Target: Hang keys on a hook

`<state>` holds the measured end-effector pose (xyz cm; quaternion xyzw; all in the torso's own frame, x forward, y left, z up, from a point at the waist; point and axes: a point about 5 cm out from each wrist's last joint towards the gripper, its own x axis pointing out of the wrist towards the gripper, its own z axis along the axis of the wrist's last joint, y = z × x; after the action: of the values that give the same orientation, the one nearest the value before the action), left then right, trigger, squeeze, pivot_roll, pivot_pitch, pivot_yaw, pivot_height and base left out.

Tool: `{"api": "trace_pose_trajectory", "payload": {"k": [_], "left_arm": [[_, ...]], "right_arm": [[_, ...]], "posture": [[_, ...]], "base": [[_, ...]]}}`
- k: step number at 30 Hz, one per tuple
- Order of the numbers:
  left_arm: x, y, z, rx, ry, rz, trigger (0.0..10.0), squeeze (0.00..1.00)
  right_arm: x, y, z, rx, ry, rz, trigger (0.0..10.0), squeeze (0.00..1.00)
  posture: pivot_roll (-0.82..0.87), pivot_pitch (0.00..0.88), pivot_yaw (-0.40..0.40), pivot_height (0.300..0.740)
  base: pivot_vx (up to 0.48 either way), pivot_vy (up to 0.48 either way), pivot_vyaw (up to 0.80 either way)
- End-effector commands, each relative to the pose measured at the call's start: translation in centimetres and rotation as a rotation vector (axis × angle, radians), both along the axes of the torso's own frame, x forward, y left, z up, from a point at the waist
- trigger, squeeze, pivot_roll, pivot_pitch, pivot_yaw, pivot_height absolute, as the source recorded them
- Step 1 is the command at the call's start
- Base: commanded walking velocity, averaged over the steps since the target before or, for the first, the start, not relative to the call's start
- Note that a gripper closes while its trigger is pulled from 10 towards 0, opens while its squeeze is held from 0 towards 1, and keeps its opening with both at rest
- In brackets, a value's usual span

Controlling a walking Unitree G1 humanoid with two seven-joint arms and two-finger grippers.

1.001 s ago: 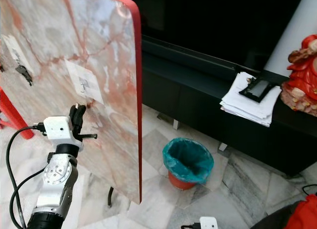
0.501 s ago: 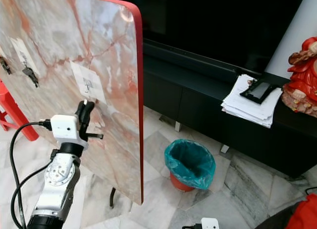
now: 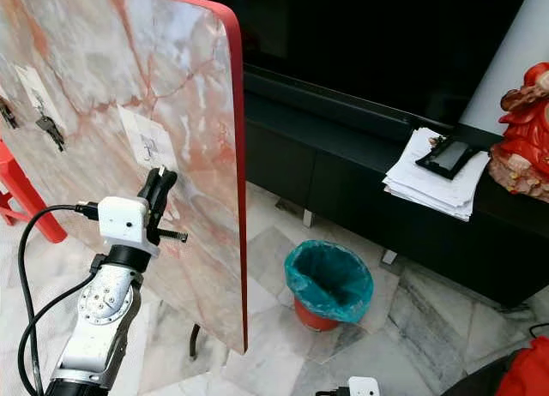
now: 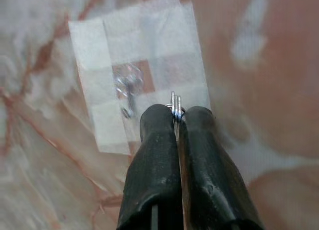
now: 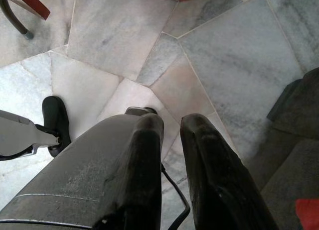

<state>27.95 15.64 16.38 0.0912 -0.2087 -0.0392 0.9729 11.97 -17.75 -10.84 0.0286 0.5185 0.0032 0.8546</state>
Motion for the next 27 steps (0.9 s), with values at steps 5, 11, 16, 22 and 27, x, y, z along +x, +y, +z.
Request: {"api": "trace_pose_trajectory", "payload": {"k": [5,11,16,22,27], "left_arm": [[0.0,0.8,0.8,-0.021,-0.027,0.041,10.0,0.00],[-0.1,1.1,1.0,-0.027,-0.032,0.059,10.0,0.00],[0.0,1.4,1.1,-0.036,-0.033,0.076,10.0,0.00],[0.0,1.5,1.2,-0.040,-0.034,0.085,10.0,0.00],[0.0,1.7,1.1,-0.046,-0.028,0.093,10.0,0.00]], "right_arm": [[-1.0,0.0,-0.3,0.003,0.032,-0.003,10.0,0.00],[-0.9,0.0,-0.3,0.002,0.032,-0.006,10.0,0.00],[-0.9,0.0,-0.3,0.003,0.031,-0.004,10.0,0.00],[-0.9,0.0,-0.3,0.003,0.032,-0.005,10.0,0.00],[-0.9,0.0,-0.3,0.003,0.033,-0.002,10.0,0.00]], "posture": [[-0.05,0.013,-0.041,0.740],[-0.05,0.020,-0.043,0.740],[-0.05,0.025,-0.044,0.740],[-0.05,0.026,-0.043,0.740],[-0.05,0.030,-0.045,0.740]], "base": [[0.000,0.000,0.00],[0.000,0.000,0.00],[0.000,0.000,0.00],[0.000,0.000,0.00],[0.000,0.000,0.00]]}}
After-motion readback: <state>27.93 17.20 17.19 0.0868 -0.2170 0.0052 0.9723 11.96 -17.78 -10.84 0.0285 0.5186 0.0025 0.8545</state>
